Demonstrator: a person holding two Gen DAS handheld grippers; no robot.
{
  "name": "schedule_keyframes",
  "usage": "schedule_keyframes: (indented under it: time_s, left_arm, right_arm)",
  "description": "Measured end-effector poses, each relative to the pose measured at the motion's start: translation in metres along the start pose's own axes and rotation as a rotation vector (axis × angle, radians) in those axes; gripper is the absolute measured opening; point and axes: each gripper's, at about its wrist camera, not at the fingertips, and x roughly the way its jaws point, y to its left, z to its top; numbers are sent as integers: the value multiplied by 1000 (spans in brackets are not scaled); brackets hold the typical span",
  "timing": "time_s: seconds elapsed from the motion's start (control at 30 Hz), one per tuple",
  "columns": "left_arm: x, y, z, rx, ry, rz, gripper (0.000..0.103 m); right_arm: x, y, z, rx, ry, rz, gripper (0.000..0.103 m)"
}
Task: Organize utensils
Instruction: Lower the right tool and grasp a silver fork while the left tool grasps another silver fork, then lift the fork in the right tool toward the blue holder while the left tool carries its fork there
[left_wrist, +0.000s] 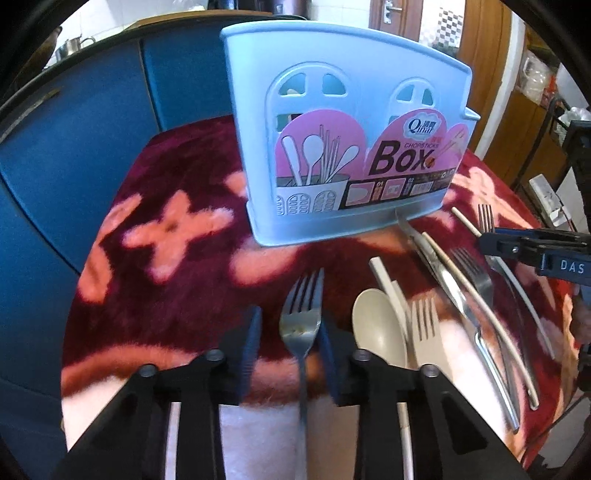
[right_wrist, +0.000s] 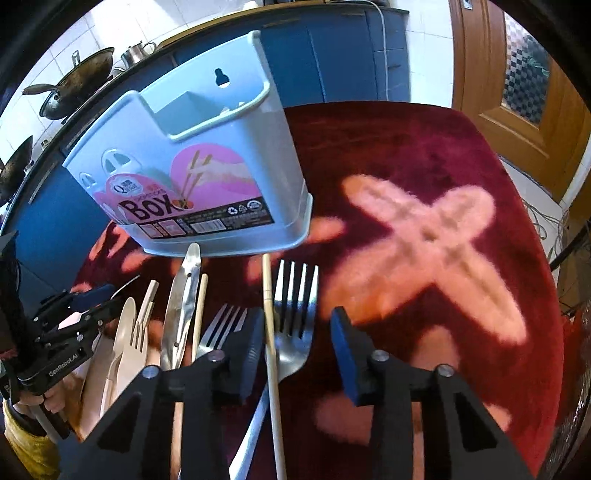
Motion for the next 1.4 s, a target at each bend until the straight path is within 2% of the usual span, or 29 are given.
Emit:
schedule_keyframes:
  time_s: [0.1, 0.2, 0.27, 0.33, 0.37, 0.4, 0.8, 0.93, 1.07, 1.4]
  left_arm:
    - [3, -2, 3, -3, 1, -8, 17]
    - [4, -1, 5, -16, -1, -18, 15]
    - [6, 2, 7, -29, 2, -35, 8]
    - [8, 5, 9, -46, 11, -49, 8]
    - [10, 6, 10, -52, 16, -57, 8]
    - [11, 7, 10, -51, 18, -60, 8]
    - [4, 10, 6, -71, -22, -73, 4]
    - [-9, 14, 4, -97, -63, -87, 3]
    - [-29, 17, 4, -118, -136, -83, 2]
    - [-74, 17, 4, -155, -283, -108, 2]
  right_arm:
    - [2, 1, 4, -10, -2, 25, 29]
    - [4, -3, 10, 13, 0, 73, 28]
    - [5, -7, 12, 34, 0, 98, 27]
    - [5, -11, 13, 52, -6, 120, 22]
    - [3, -13, 14, 60, -15, 135, 12]
    - [1, -13, 13, 63, -22, 140, 10]
    - [-11, -7, 0, 41, -73, 99, 8]
    - [-28, 0, -7, 22, -147, 63, 8]
    - [-50, 8, -16, -1, -236, 29, 7]
    - [-104, 37, -20, -82, -486, -106, 6]
